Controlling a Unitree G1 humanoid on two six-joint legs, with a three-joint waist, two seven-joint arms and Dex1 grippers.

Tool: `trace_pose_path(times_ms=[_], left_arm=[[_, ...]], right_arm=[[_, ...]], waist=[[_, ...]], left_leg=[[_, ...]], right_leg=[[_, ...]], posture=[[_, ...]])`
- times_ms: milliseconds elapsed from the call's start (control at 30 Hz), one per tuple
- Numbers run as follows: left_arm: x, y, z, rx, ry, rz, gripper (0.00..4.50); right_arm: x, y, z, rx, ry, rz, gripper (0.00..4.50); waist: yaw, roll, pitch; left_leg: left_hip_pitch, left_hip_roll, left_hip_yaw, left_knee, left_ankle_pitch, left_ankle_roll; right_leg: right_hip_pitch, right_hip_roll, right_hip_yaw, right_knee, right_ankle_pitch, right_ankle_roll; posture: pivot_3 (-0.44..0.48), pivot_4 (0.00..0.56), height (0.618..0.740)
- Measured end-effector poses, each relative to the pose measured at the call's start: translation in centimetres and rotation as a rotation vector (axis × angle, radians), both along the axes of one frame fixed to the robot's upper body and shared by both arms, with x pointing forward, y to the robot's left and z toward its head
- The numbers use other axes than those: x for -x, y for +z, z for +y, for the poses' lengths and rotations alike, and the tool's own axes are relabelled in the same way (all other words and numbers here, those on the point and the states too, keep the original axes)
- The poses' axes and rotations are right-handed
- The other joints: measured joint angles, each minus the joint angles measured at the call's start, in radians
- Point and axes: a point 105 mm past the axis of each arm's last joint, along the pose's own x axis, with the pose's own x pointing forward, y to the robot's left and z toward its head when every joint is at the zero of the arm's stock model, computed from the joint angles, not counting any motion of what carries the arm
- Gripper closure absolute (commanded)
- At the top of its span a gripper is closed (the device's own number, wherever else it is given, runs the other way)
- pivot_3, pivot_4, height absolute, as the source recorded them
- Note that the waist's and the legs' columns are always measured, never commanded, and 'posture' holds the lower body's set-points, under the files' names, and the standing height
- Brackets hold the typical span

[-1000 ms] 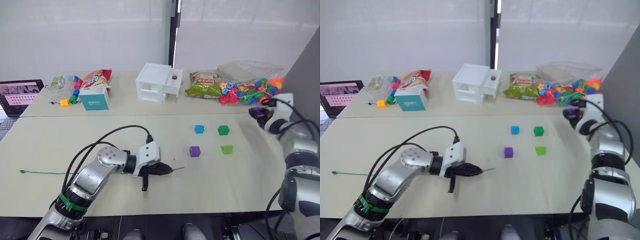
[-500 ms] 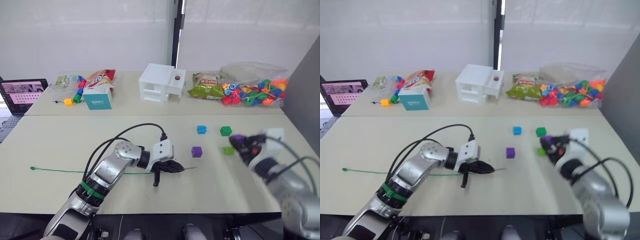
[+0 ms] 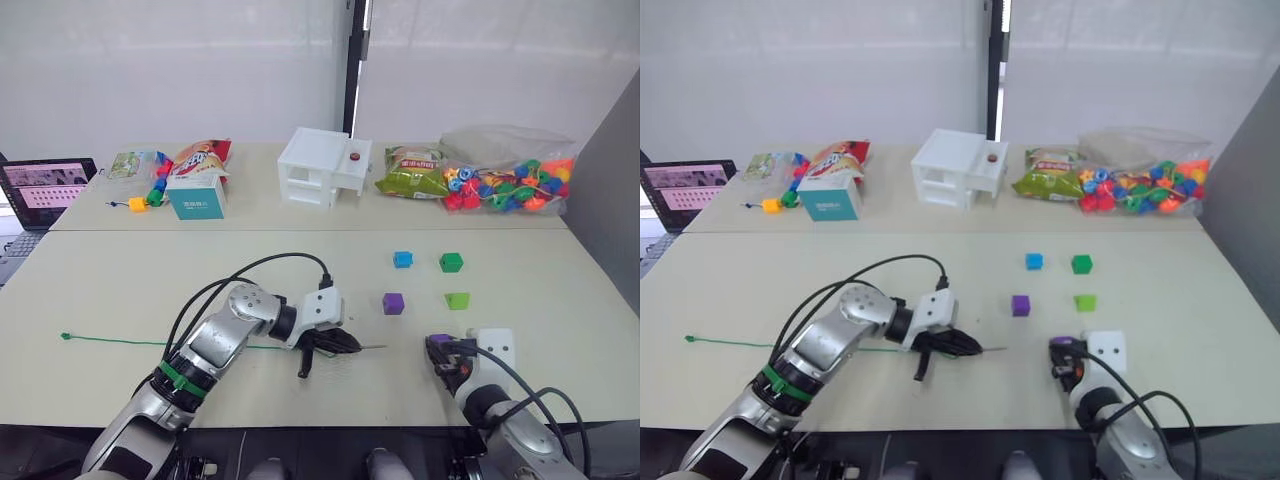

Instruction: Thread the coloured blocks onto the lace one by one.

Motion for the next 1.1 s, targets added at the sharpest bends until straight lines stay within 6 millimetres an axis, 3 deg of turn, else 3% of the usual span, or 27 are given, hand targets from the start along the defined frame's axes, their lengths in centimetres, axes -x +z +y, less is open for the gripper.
trace_pose_path(times_ms=[67,133,267,367,467,600,767,933,1100], left_arm=[[0.1,-0.2,0.2,-0.004,0.004,0.003,4.50],[0.2,-0.2,0.2,-0.006,0.004,0.001,4.50],[0.3,-0.2,0.2,-0.003,0.009,-0.005,4.50],[0.6,-0.5,0.2,0.004,0.012,-0.002,4.50],[0.9,-0.8,0.2,0.006,0.023,0.008,4.50],[1.0,-0.9,0.2,0.014,0.035,0.009,4.50],[1.4,-0.4,-0.2,0.032,0.047,-0.002,4.50],[1.6,-0.1,-0.4,0.040,0.055,0.002,4.50],[1.7,0.3,-0.8,0.048,0.057,-0.004,4.50]], right_arm=[[0.2,-0.1,0.0,-0.014,-0.002,0.003,3.31],[0.4,-0.2,-0.1,-0.026,0.000,0.008,2.24],[1.0,0.0,-0.2,-0.049,0.055,0.049,0.90],[1.3,1.7,-1.3,-0.006,0.148,0.043,0.01],[1.0,4.9,-3.8,0.104,0.232,0.017,0.01],[0.3,8.7,-3.7,0.235,0.471,0.002,0.01],[0.6,9.2,-3.2,0.628,0.889,0.171,0.01],[-1.3,9.8,-3.5,0.870,1.062,0.172,0.01],[-3.1,7.6,-2.4,0.975,1.201,0.200,0.01]], waist=[[0.001,0.000,0.000],[0.004,0.000,0.000],[0.006,0.000,0.000],[0.006,0.000,0.000],[0.007,0.000,0.000],[0.004,-0.001,0.001],[0.007,-0.002,0.001],[0.007,-0.003,0.001],[0.006,-0.003,0.001]], left_leg=[[0.000,0.000,0.000,0.000,0.000,0.000],[0.000,0.000,0.000,0.000,0.000,0.000],[0.000,0.000,0.000,0.000,0.000,0.000],[0.000,0.000,0.000,0.000,0.000,0.000],[0.000,0.000,0.000,0.000,0.000,0.000],[0.000,0.002,-0.001,0.000,0.000,0.001],[0.000,0.001,0.001,0.001,0.000,0.001],[-0.001,0.001,0.002,0.001,0.000,0.001],[-0.001,0.001,0.002,0.001,0.000,0.000]], right_leg=[[0.000,0.000,0.000,0.000,0.000,0.000],[0.000,0.000,0.000,0.000,0.000,0.000],[0.000,0.000,0.000,-0.001,0.000,0.000],[0.001,0.000,0.000,-0.001,0.000,0.000],[0.002,0.000,0.000,-0.002,0.000,0.000],[0.003,0.002,0.000,-0.002,0.000,0.000],[0.004,0.001,-0.001,-0.004,0.000,0.001],[0.003,0.000,0.000,-0.005,0.000,0.001],[0.001,0.000,0.000,-0.004,0.000,0.001]], posture=[[0.000,0.150,0.740],[0.000,0.150,0.740],[0.000,0.150,0.740],[0.000,0.150,0.740],[0.000,0.150,0.740],[0.000,0.150,0.740],[0.000,0.150,0.740],[0.000,0.150,0.740],[0.000,0.150,0.740]])
